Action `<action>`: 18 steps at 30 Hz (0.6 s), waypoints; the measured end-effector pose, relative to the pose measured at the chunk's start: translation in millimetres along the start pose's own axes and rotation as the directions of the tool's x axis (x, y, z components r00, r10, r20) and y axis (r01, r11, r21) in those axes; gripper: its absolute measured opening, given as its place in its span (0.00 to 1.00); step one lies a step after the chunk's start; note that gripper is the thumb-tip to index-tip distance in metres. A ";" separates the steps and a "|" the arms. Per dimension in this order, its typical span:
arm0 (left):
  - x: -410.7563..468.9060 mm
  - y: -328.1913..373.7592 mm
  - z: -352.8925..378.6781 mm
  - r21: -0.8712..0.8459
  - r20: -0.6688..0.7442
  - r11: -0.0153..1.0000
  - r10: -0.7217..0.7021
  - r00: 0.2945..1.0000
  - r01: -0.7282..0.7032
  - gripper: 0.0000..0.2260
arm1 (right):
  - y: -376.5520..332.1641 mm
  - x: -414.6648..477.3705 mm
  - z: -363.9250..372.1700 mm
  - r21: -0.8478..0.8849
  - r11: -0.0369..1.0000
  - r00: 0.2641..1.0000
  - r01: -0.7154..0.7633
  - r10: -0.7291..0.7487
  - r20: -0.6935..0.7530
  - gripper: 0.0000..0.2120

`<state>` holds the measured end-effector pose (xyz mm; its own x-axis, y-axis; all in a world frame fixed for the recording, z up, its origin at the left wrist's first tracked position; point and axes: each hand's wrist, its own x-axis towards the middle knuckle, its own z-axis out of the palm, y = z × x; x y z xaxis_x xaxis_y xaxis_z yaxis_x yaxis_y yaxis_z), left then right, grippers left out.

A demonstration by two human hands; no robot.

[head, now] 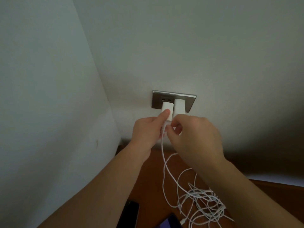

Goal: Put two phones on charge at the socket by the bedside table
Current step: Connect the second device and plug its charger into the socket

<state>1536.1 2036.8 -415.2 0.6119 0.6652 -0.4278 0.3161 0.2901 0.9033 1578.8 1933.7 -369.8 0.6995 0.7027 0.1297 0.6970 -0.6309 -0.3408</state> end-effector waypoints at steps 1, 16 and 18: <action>0.1 -0.2 -0.4 -0.018 0.008 1.000 -0.005 1.000 0.005 0.14 | 0.5 0.5 2.3 -0.013 1.000 0.999 0.025 -0.025 -0.029 0.11; -4.4 -3.3 3.1 -0.153 0.049 0.987 -0.042 0.998 0.049 0.11 | 27.3 21.8 20.2 -0.270 0.916 0.905 0.297 -0.360 -0.225 0.12; -4.2 -5.1 1.3 -0.121 0.055 0.992 -0.012 0.998 0.019 0.11 | 28.5 20.6 20.7 -0.266 0.913 0.901 0.309 -0.371 -0.225 0.12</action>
<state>1532.9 2031.6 -418.1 0.6470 0.6226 -0.4402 0.2375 0.3840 0.8922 1609.8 1937.0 -396.1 0.4073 0.7930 0.4531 0.8946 -0.4463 -0.0231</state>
